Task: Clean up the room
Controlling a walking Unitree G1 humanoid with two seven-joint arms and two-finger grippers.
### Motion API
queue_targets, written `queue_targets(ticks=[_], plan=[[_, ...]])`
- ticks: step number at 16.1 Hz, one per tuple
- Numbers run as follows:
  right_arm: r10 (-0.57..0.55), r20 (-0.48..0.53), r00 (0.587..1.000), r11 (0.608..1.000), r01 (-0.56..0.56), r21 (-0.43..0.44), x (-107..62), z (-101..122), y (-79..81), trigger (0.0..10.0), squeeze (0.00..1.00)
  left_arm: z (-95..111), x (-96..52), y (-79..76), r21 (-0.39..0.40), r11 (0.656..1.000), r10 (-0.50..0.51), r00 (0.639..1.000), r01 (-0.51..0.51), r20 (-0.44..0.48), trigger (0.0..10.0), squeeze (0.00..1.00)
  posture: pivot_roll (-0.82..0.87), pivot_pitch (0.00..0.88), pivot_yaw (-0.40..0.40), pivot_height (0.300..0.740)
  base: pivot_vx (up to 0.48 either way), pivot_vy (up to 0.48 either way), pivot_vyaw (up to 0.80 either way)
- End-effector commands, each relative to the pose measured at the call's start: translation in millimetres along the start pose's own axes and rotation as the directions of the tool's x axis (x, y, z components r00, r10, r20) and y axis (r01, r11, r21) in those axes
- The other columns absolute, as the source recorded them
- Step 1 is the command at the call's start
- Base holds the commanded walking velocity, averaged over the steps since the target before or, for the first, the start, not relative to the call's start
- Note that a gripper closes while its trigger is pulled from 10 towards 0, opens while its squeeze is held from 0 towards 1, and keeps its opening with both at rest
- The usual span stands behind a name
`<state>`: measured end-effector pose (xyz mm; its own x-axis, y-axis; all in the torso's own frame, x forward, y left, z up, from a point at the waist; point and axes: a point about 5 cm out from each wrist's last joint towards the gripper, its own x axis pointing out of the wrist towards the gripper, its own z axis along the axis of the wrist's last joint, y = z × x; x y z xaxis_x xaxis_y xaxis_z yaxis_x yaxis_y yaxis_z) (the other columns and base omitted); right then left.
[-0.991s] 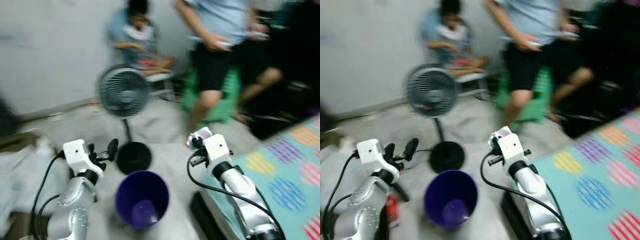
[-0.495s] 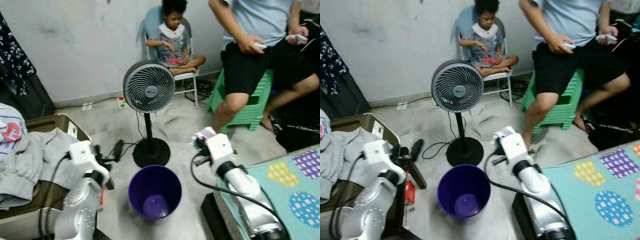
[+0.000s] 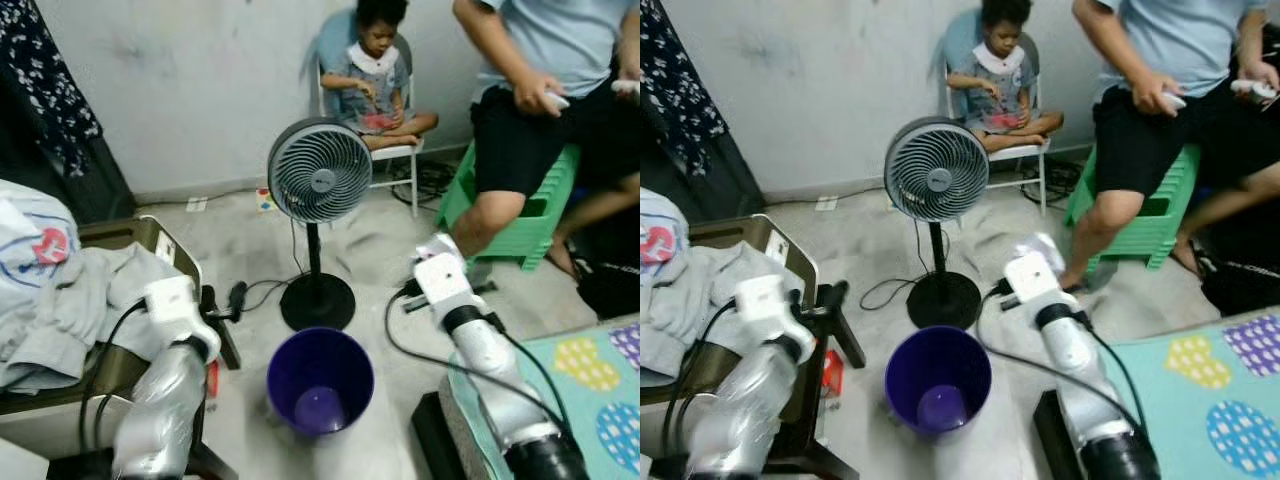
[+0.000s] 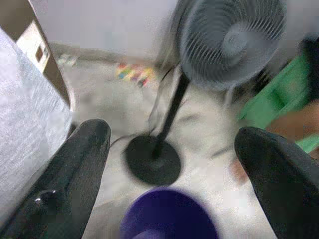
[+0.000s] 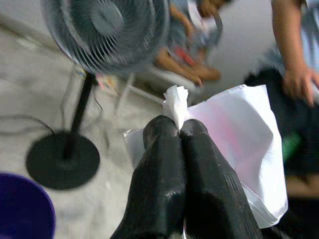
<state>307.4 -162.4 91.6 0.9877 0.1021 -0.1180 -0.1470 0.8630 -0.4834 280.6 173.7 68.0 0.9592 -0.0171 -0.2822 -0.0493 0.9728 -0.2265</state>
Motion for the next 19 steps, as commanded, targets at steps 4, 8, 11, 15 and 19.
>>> queue_targets(ticks=[4,8,11,15,19], plan=[[-0.019,-0.011,1.000,0.999,0.020,0.048,2.4,-1,1.2,10.0,0.00,-6,4.8,17.9,0.217,0.968,0.143,0.987,-0.123,-0.076,10.0,0.00,-0.20,0.000,0.027,0.740,0.000,0.000,0.00],[-0.026,-0.011,1.000,0.998,0.026,0.065,5.2,-1,2.9,10.0,0.00,-3,8.4,14.8,0.249,0.962,0.125,0.991,-0.110,-0.044,10.0,0.00,-0.20,0.000,0.033,0.740,0.000,0.000,0.00],[-0.030,-0.008,1.000,0.994,0.030,0.102,5.0,-1,3.2,10.0,0.00,0,6.9,13.3,0.199,0.976,0.096,0.995,-0.092,-0.011,10.0,0.00,-0.19,0.000,0.032,0.740,0.000,0.000,0.00],[0.009,0.002,1.000,0.997,-0.009,0.071,4.1,0,8.5,10.0,0.00,-1,6.0,11.8,0.162,0.984,0.083,0.997,-0.081,-0.006,10.0,0.00,-0.19,0.000,0.027,0.740,0.000,0.000,0.00],[0.023,0.003,1.000,0.996,-0.023,0.080,2.9,-1,10.5,10.0,0.00,-2,5.2,10.4,0.145,0.987,0.064,0.998,-0.063,-0.001,10.0,0.00,-0.19,0.000,0.023,0.740,0.000,0.000,0.80]])
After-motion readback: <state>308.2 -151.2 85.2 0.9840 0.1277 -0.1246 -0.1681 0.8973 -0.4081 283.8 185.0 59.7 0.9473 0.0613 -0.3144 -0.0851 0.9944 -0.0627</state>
